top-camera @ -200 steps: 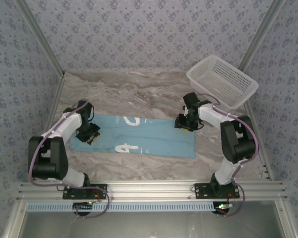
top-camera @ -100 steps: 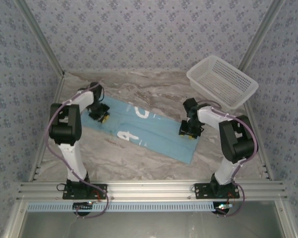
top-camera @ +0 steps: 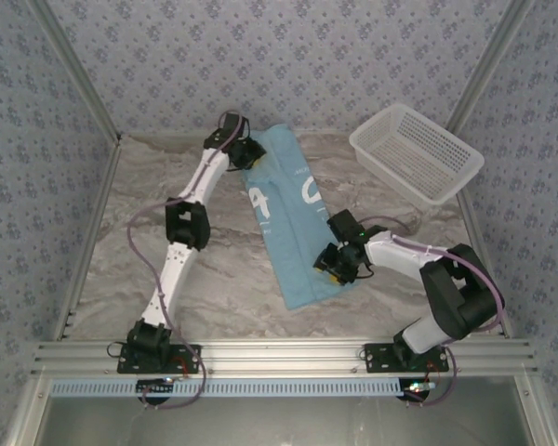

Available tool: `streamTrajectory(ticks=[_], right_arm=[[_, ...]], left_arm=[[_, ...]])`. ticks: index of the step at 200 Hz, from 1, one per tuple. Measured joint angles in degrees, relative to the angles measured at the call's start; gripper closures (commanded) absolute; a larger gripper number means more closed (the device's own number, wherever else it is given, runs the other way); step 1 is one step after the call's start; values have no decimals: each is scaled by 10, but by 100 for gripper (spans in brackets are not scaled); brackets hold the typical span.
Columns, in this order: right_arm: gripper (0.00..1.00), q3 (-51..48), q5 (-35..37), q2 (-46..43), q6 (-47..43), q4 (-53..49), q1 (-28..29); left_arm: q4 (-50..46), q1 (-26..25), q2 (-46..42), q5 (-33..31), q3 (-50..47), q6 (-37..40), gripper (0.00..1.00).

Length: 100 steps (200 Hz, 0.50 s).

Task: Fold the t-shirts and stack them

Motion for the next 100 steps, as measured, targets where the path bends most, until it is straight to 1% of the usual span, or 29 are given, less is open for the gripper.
streamTrajectory(ticks=[20,30,41,55,61,64,65,67,83,100], right_arm=[[49,12,-3,4,14,4,8],[48,18,-3,-2,17,-7,8],[47,24,-2,-14,20,-21,9],[46,39,4,-42,15,-56,8],[46,47,7,-54,11,-70,7],[46,52,9,-62,6,-78,5],[46,53,9,-64,6,-80,5],[46,57,10,-69,2,-85,4],[48,78,15,-97,-28,-100,-11],[49,87,14,-106,-68,-99,-38]], left_arm=[[-28,-2,-7,-10,13,7,52],[-40,-1,-31,-28,-12,16,52],[-60,-1,-79,-49,-62,26,52],[-66,-1,-167,-74,-164,30,53],[-63,-1,-223,-81,-228,30,55],[-62,-1,-229,-82,-236,31,55],[-60,-1,-251,-83,-262,30,55],[-60,-2,-266,-85,-277,30,56],[-39,-7,-391,-83,-412,15,61],[9,-22,-491,-71,-537,-10,64]])
